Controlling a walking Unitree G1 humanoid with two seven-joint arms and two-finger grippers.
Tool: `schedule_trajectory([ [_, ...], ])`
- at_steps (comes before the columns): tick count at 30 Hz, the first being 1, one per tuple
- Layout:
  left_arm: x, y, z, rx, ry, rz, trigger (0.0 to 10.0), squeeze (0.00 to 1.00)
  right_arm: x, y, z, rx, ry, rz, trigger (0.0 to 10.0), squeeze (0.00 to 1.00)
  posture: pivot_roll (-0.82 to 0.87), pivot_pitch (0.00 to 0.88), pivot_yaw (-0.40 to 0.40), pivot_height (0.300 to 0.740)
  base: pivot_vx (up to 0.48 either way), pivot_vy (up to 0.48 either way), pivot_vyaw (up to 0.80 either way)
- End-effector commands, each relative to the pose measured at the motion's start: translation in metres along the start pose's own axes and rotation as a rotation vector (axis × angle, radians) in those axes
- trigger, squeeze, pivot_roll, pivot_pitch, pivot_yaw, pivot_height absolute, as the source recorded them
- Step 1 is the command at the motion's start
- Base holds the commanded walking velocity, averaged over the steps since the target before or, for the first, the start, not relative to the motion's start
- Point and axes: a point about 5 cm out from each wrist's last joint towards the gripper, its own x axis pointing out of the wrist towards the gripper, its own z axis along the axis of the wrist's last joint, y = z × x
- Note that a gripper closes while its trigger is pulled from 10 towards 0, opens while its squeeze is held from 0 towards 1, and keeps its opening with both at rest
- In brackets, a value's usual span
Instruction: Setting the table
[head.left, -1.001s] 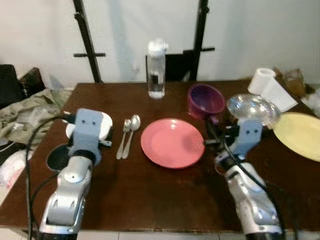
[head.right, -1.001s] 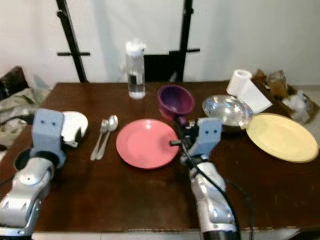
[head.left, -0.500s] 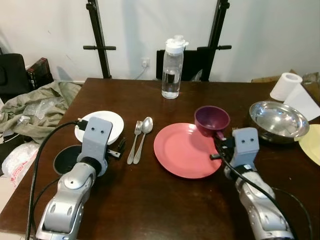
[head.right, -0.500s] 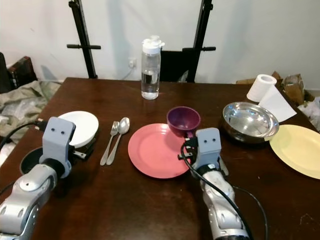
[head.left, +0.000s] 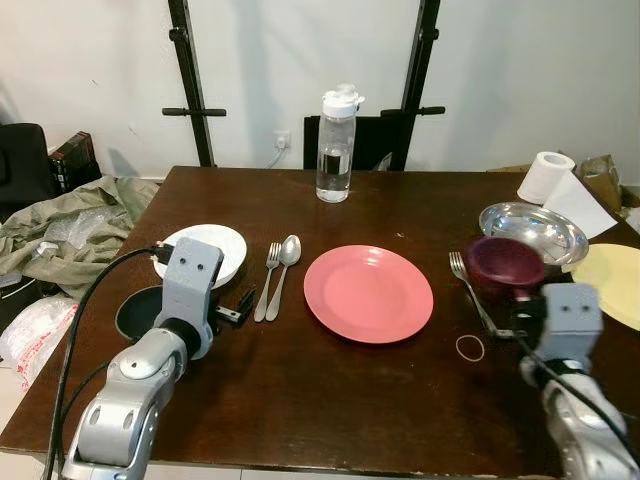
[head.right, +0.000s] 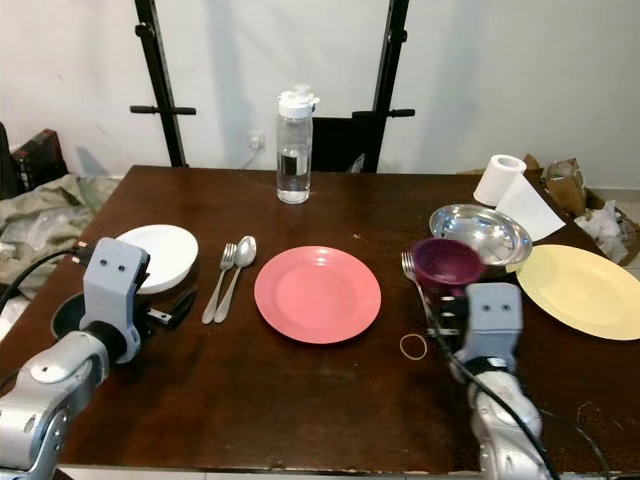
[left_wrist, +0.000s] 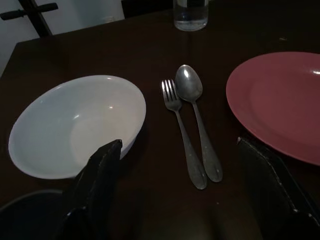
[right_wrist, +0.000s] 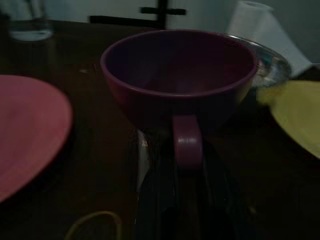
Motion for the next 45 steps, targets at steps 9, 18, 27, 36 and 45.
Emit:
schedule_trajectory([
  [9, -0.001, 0.005, -0.008, -0.021, 0.045, -0.012, 10.0, 0.0, -0.01, -0.017, -0.029, 0.115, 0.057, -0.113, 10.0, 0.0, 0.12, 0.076, 0.128, 0.74, 0.0, 0.0, 0.0],
  [18, -0.003, 0.005, -0.009, -0.018, 0.054, -0.019, 10.0, 0.0, -0.013, -0.014, -0.044, 0.111, 0.094, -0.137, 10.0, 0.0, 0.12, 0.078, 0.131, 0.74, 0.0, 0.0, 0.0],
  [27, -0.003, 0.002, -0.01, -0.023, 0.057, -0.023, 10.0, 0.0, -0.017, -0.015, -0.044, 0.105, 0.074, -0.134, 10.0, 1.0, 0.12, 0.085, 0.128, 0.74, 0.0, 0.0, 0.0],
  [36, -0.003, 0.001, -0.012, -0.028, 0.062, -0.027, 10.0, 0.0, -0.021, -0.018, -0.001, 0.027, -0.12, -0.186, 10.0, 1.0, 0.11, 0.09, 0.126, 0.74, 0.0, 0.0, 0.0],
  [45, -0.002, -0.003, -0.013, -0.017, 0.066, -0.041, 10.0, 0.0, -0.033, 0.027, 0.091, 0.03, -0.494, -0.068, 10.0, 0.0, 0.1, 0.106, 0.118, 0.74, 0.0, 0.0, 0.0],
])
